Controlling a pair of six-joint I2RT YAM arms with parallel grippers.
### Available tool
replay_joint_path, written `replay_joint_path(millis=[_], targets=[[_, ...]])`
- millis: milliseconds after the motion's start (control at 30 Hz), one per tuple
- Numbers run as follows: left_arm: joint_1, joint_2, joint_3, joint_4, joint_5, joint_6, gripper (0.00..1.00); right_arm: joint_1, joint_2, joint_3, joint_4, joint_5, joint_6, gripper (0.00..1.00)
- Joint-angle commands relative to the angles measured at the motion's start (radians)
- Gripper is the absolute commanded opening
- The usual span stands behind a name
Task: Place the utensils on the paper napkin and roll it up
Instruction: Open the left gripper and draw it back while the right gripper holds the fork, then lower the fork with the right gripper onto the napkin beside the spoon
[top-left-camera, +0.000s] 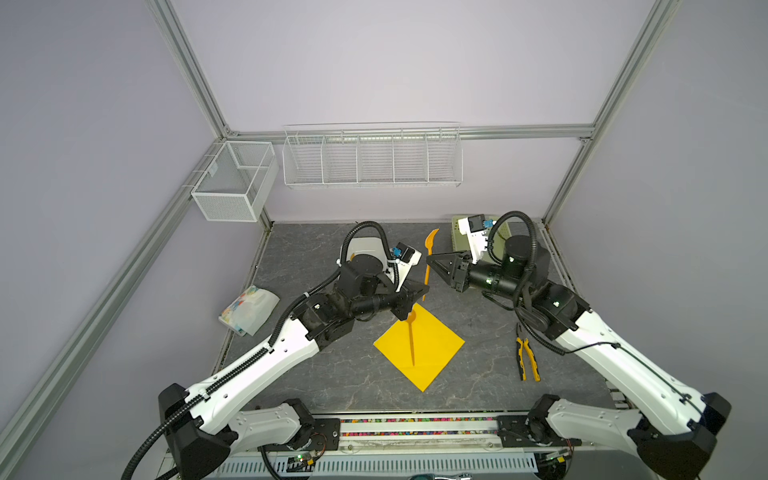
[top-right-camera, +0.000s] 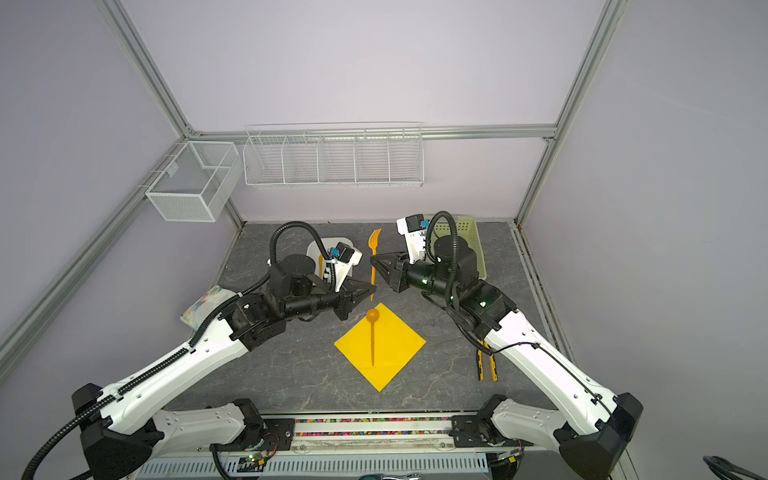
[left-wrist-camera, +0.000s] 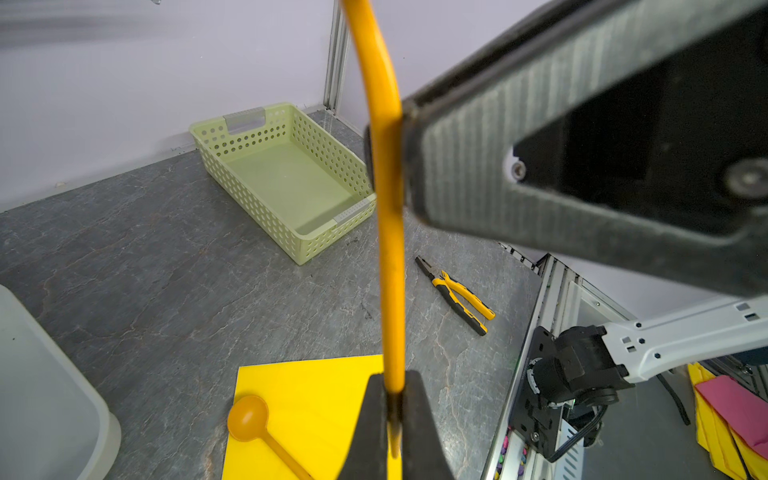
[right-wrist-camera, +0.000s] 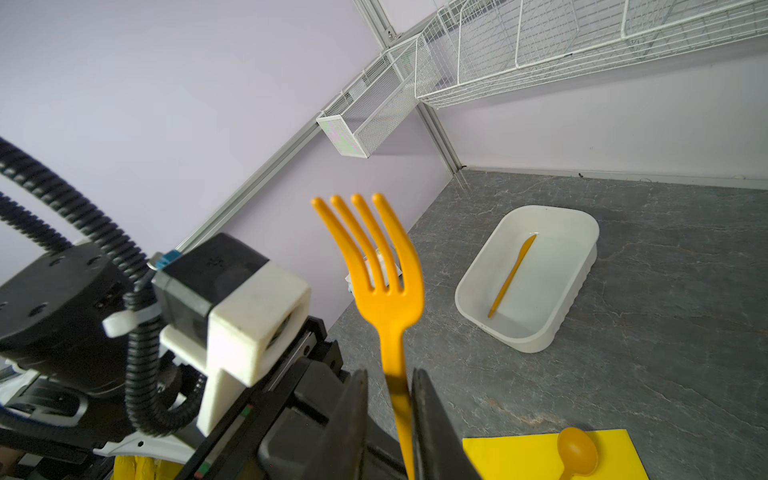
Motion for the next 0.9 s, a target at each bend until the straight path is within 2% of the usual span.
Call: replay_joint_path(millis=[0,600,867], targets=[[0.0,0.002,0.025,-0.013,0.007,-0.018,0.0,0.002,0.005,0.01,0.022,-0.005,-0.029,0.23],[-0.001,0.016,0.043,-0.021,0.015,-0.023,0.0,0.0,0.02,0.012,-0.007,-0.006,-0.057,0.22],[0.0,0.024,0.052,-0.029,0.013,-0.02,0.0,0.001,0.022,0.014,-0.005,-0.009,-0.06,0.13]])
